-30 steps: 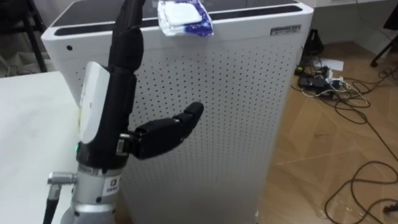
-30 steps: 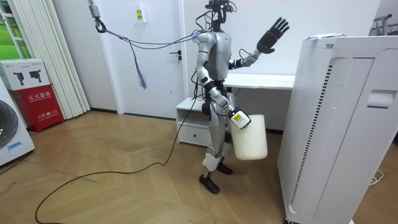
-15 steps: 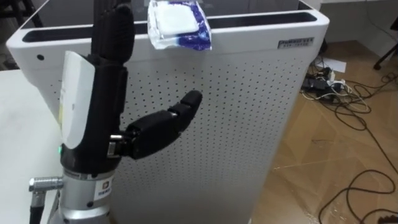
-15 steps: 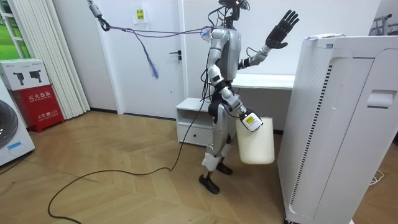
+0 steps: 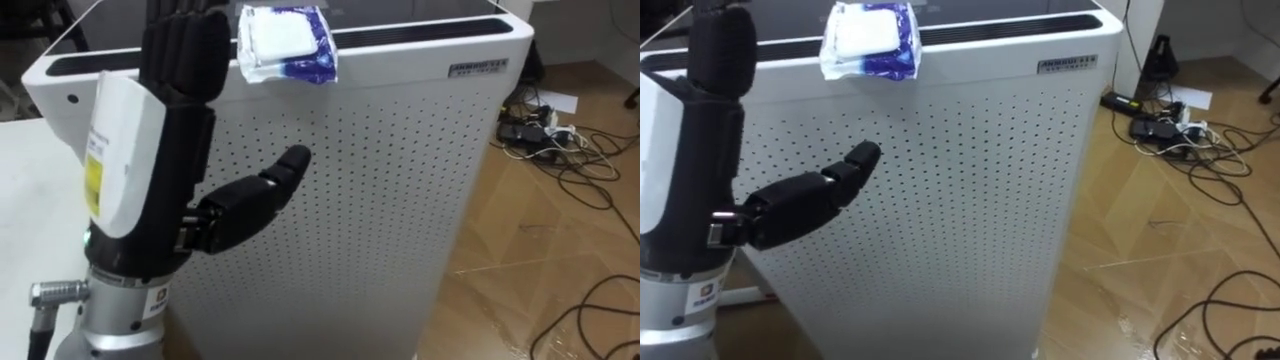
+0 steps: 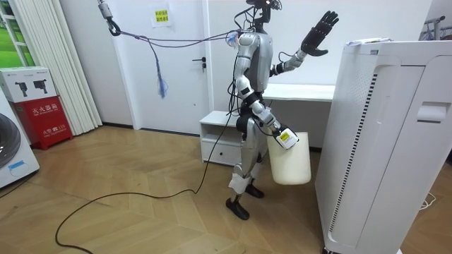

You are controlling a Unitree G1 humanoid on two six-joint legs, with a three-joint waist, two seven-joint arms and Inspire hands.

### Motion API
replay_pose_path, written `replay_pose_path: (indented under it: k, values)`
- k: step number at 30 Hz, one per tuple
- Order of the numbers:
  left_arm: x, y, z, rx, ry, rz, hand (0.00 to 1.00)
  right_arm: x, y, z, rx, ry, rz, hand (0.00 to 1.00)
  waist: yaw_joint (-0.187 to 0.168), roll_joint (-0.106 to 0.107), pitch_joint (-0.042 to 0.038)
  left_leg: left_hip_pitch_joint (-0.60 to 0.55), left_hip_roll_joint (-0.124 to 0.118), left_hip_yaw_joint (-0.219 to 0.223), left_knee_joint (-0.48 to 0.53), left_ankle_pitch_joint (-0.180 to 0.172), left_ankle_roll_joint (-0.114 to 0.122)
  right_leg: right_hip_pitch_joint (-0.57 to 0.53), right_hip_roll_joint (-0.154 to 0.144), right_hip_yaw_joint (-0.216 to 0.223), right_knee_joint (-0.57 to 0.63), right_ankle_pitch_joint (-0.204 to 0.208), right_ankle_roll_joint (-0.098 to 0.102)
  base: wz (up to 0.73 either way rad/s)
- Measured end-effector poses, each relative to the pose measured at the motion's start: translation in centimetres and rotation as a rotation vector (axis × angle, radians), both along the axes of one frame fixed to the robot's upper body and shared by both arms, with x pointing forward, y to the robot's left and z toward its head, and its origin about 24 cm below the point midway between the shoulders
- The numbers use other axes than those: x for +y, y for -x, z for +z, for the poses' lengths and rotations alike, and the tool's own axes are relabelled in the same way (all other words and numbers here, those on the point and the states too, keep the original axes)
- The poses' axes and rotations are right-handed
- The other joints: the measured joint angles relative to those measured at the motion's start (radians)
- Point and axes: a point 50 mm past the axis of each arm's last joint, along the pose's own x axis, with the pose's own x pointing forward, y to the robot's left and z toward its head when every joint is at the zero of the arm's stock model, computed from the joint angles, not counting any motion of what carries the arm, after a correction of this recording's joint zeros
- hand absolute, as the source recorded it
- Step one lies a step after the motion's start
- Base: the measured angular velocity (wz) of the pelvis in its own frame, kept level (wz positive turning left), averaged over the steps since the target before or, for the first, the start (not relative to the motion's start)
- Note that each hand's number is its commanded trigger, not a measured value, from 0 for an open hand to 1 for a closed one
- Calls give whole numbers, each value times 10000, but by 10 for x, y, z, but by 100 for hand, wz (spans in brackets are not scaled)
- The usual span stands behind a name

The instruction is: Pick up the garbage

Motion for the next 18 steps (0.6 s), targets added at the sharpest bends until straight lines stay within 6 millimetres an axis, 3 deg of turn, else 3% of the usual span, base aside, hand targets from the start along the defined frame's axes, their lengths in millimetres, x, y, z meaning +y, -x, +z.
replay_pose_path:
  k: [7,18]
  values:
    - [2,-4,-1,303,-290,488,0,-3,2,2,-96,134,-19,100,-328,276,-19,163,1,32,-110,2,0,129,-3,16,-77,1,0,0]
    - [4,-8,-3,665,-550,935,0,-5,4,4,-64,381,118,100,-419,292,-19,195,13,109,-148,8,-6,115,-1,70,-66,1,0,-2]
